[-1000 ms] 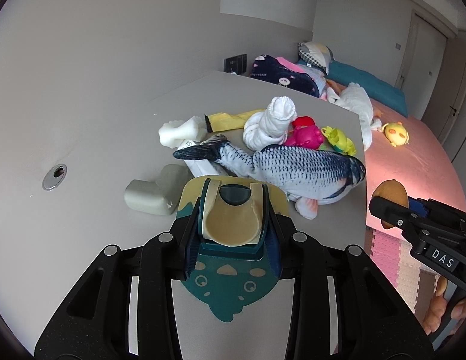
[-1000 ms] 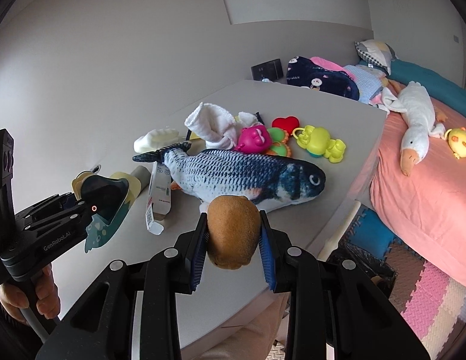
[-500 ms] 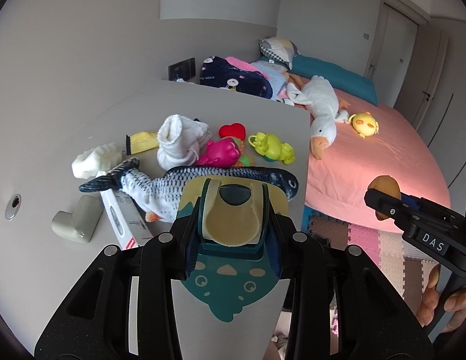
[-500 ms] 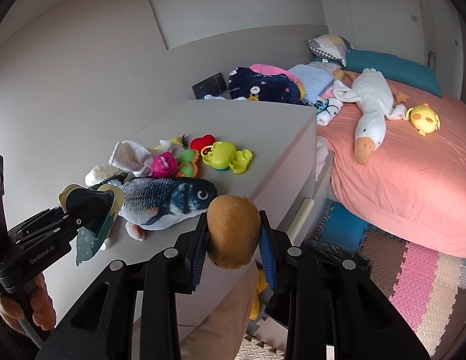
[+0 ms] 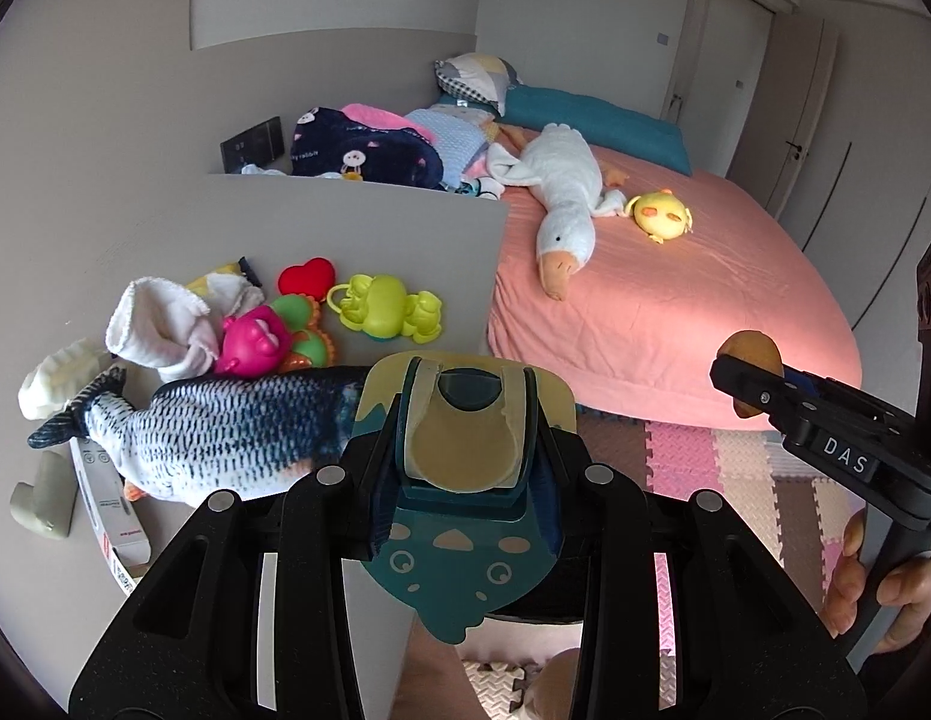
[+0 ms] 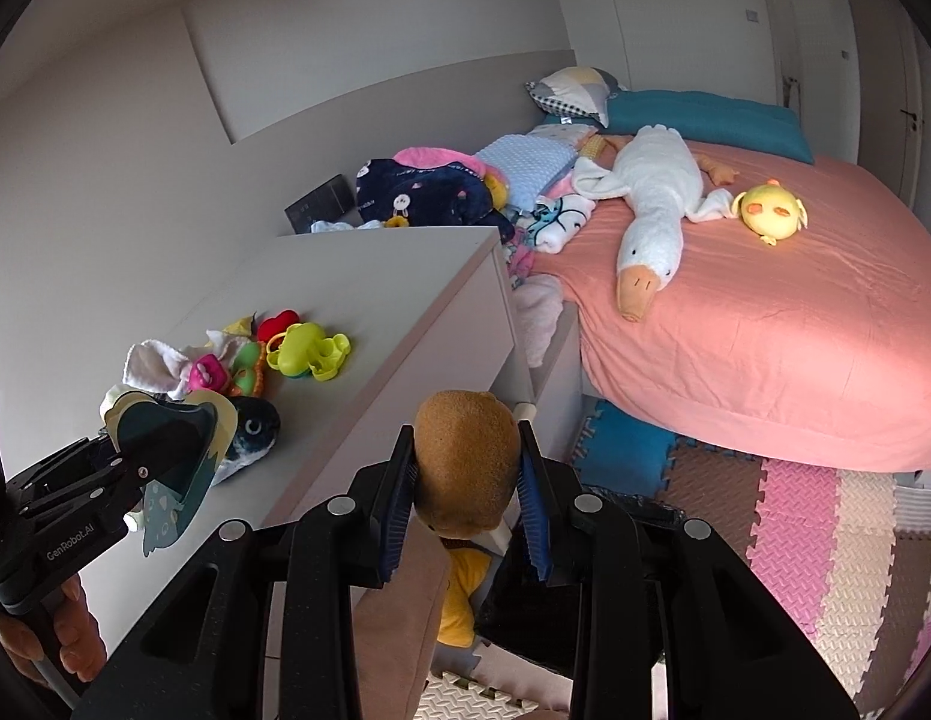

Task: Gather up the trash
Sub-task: 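Carry both held toys off the table toward the black trash bin, then open left gripper over the bin while right gripper opens over the bin, then move right gripper to the fish plush while left gripper reaches grey corner guard, then close right gripper on fish plush while left gripper closes on grey corner guard, then carry the fish plush and grey corner guard over to the black bin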

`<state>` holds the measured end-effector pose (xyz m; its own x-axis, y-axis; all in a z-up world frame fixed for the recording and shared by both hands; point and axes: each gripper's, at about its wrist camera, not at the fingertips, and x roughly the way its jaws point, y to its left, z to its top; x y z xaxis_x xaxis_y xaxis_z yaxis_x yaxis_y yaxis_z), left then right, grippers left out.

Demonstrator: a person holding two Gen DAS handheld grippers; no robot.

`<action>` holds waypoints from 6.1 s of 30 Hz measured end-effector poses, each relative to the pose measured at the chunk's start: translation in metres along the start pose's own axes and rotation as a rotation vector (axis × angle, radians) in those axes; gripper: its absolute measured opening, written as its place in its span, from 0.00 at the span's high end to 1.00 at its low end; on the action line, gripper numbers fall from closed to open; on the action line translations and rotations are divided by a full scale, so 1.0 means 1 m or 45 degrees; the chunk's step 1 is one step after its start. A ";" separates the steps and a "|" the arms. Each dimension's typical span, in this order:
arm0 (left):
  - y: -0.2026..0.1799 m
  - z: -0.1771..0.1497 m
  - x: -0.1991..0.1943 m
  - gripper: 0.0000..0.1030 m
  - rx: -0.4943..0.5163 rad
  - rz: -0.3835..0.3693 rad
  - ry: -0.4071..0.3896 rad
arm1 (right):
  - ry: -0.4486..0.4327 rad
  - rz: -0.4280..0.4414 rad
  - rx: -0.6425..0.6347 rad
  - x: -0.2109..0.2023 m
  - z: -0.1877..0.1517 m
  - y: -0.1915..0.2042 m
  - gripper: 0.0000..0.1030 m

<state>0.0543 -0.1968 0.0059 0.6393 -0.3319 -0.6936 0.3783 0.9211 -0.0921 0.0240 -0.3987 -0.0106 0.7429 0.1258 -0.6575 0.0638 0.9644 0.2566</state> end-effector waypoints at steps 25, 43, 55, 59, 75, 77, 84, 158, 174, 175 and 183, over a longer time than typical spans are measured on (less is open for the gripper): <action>-0.080 0.001 0.074 0.10 0.261 -0.057 0.179 | 0.008 -0.389 0.173 0.028 0.038 -0.101 0.24; -0.017 0.001 0.040 0.10 0.113 0.022 0.114 | 0.048 -0.301 0.083 0.045 0.030 -0.045 0.24; 0.045 -0.013 -0.005 0.10 0.040 0.140 0.064 | 0.063 -0.198 -0.021 0.051 0.022 0.023 0.24; 0.066 -0.019 -0.021 0.10 0.012 0.174 0.047 | 0.068 -0.160 -0.059 0.052 0.020 0.048 0.24; 0.148 -0.050 -0.056 0.10 -0.111 0.335 0.052 | 0.110 0.016 -0.274 0.062 -0.003 0.150 0.24; 0.158 -0.054 -0.058 0.10 -0.135 0.350 0.058 | 0.112 0.044 -0.304 0.063 -0.006 0.162 0.24; 0.191 -0.067 -0.061 0.10 -0.200 0.403 0.079 | 0.129 0.114 -0.397 0.071 -0.016 0.201 0.24; 0.121 -0.013 -0.076 0.43 -0.165 0.277 -0.095 | -0.218 0.035 -0.277 -0.025 0.028 0.122 0.78; 0.038 0.014 -0.025 0.43 -0.001 0.123 -0.038 | -0.218 -0.098 -0.163 -0.037 0.034 0.042 0.75; 0.033 0.016 -0.022 0.43 0.009 0.114 -0.035 | -0.220 -0.107 -0.157 -0.038 0.034 0.038 0.75; -0.001 0.026 -0.003 0.43 0.056 0.047 -0.015 | -0.221 -0.175 -0.106 -0.044 0.037 0.002 0.74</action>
<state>0.0693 -0.2015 0.0269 0.6609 -0.3007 -0.6876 0.3831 0.9230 -0.0354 0.0161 -0.4107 0.0450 0.8351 -0.0427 -0.5484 0.1220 0.9865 0.1089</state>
